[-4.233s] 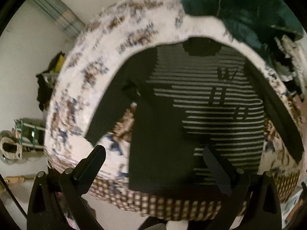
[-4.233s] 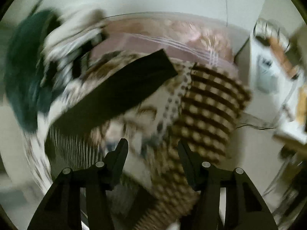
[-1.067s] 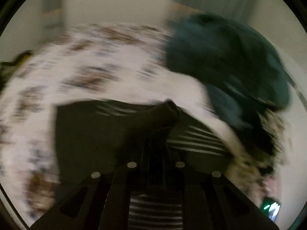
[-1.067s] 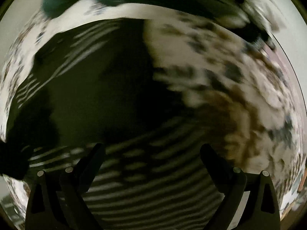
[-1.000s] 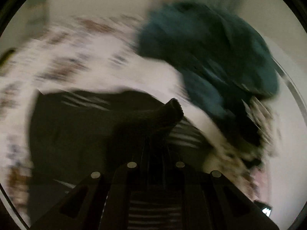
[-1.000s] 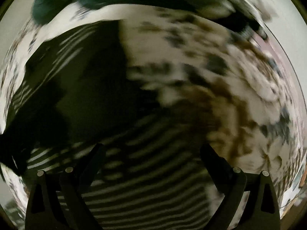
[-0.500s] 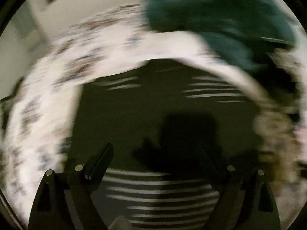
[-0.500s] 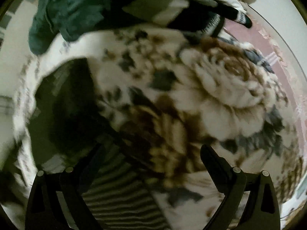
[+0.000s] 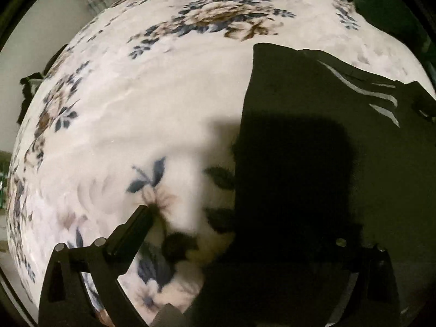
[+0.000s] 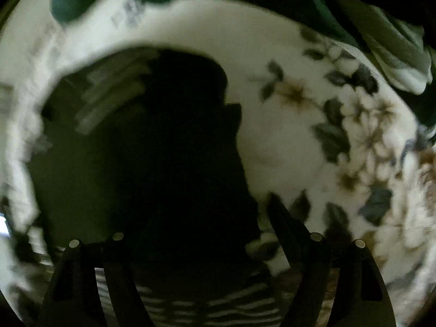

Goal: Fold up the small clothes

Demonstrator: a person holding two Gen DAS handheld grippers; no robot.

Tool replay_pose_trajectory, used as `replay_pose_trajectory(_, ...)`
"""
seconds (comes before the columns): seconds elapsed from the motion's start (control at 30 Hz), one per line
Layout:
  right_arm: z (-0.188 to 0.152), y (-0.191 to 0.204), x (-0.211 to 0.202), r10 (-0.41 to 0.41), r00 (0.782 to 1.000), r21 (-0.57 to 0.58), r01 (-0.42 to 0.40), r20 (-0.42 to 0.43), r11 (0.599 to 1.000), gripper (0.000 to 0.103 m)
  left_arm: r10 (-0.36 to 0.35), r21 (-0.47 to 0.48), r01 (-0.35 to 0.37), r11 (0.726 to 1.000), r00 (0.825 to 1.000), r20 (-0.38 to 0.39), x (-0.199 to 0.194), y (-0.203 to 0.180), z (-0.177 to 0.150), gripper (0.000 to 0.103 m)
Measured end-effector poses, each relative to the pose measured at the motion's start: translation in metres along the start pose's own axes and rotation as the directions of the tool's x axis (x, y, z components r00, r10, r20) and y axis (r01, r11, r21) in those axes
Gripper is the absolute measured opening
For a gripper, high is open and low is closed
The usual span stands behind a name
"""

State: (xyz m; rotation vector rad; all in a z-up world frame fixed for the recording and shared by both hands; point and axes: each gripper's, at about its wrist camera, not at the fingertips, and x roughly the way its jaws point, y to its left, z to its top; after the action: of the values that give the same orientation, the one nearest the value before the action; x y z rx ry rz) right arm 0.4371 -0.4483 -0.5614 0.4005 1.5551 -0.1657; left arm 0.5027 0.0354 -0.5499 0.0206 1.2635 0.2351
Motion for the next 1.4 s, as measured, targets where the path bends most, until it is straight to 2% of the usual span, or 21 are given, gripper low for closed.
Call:
replay_pose_trajectory(0.13, -0.002, 0.018, -0.016, -0.089, 0.996, -0.029, 0.090, 0.030, 0.996, 0.082, 0.029, 0.020, -0.030, 0.999, 0.999, 0.028, -0.032, -0.002, -0.014, 0.103)
replay_pose_trajectory(0.2, -0.007, 0.029, -0.031, -0.127, 0.990, -0.054, 0.130, 0.062, 0.990, 0.094, 0.026, 0.008, -0.027, 1.000, 0.998, 0.050, -0.056, -0.004, -0.025, 0.103)
replay_pose_trajectory(0.33, -0.025, 0.050, -0.063, -0.172, 0.975, -0.126, 0.189, 0.138, 0.974, 0.095, 0.029, 0.002, -0.029, 1.000, 0.997, 0.078, -0.109, -0.017, -0.052, 0.103)
replay_pose_trajectory(0.37, -0.031, 0.054, -0.071, -0.182, 0.971, -0.135, 0.203, 0.156, 0.970, 0.098, 0.028, 0.004, -0.029, 1.000, 0.996, 0.085, -0.125, -0.021, -0.062, 0.103)
replay_pose_trajectory(0.4, -0.038, 0.056, -0.080, -0.174, 0.970, -0.145, 0.200, 0.172, 0.969, 0.103, 0.034, 0.003, -0.035, 0.999, 0.995, 0.091, -0.134, -0.019, -0.064, 0.103)
replay_pose_trajectory(0.57, -0.072, 0.066, -0.119, -0.139, 0.961, -0.194, 0.188, 0.239, 0.963, 0.103, 0.064, 0.002, -0.065, 0.998, 0.989, 0.131, -0.207, -0.042, -0.099, 0.103)
replay_pose_trajectory(0.77, -0.111, 0.051, -0.182, 0.009, 0.964, -0.318, 0.078, 0.265, 0.945, 0.103, 0.130, -0.087, -0.117, 0.989, 0.979, 0.157, -0.291, -0.074, -0.144, 0.103)
replay_pose_trajectory(0.9, -0.124, 0.026, -0.219, 0.115, 0.965, -0.392, -0.013, 0.238, 0.920, 0.103, 0.132, -0.131, -0.113, 0.985, 0.980, 0.147, -0.323, -0.099, -0.170, 0.103)
replay_pose_trajectory(1.03, -0.125, -0.023, -0.234, 0.226, 0.961, -0.436, -0.138, 0.158, 0.889, 0.103, 0.121, -0.138, -0.108, 0.984, 0.989, 0.090, -0.324, -0.131, -0.212, 0.103)
replay_pose_trajectory(1.13, -0.113, -0.080, -0.222, 0.275, 0.960, -0.409, -0.233, 0.045, 0.882, 0.103, 0.067, -0.109, -0.069, 0.992, 0.998, -0.021, -0.298, -0.159, -0.260, 0.103)
replay_pose_trajectory(1.2, -0.101, -0.119, -0.200, 0.273, 0.960, -0.359, -0.275, -0.056, 0.892, 0.102, 0.035, -0.071, -0.043, 0.997, 0.994, -0.102, -0.275, -0.180, -0.294, 0.103)
replay_pose_trajectory(1.27, -0.090, -0.149, -0.180, 0.281, 0.951, -0.312, -0.307, -0.125, 0.899, 0.101, 0.006, -0.026, -0.011, 1.000, 0.983, -0.184, -0.246, -0.204, -0.331, 0.103)
replay_pose_trajectory(1.33, -0.075, -0.175, -0.157, 0.312, 0.934, -0.263, -0.349, -0.172, 0.900, 0.085, -0.008, 0.001, 0.009, 1.000, 0.971, -0.240, -0.223, -0.221, -0.355, 0.103)
replay_pose_trajectory(1.37, -0.067, -0.183, -0.147, 0.319, 0.929, -0.249, -0.359, -0.189, 0.900, 0.067, -0.030, 0.003, 0.032, 0.999, 0.966, -0.257, -0.211, -0.229, -0.366, 0.103)
replay_pose_trajectory(1.4, -0.058, -0.187, -0.137, 0.325, 0.924, -0.242, -0.368, -0.200, 0.898, 0.056, -0.034, 0.005, 0.036, 0.999, 0.964, -0.265, -0.205, -0.234, -0.373, 0.103)
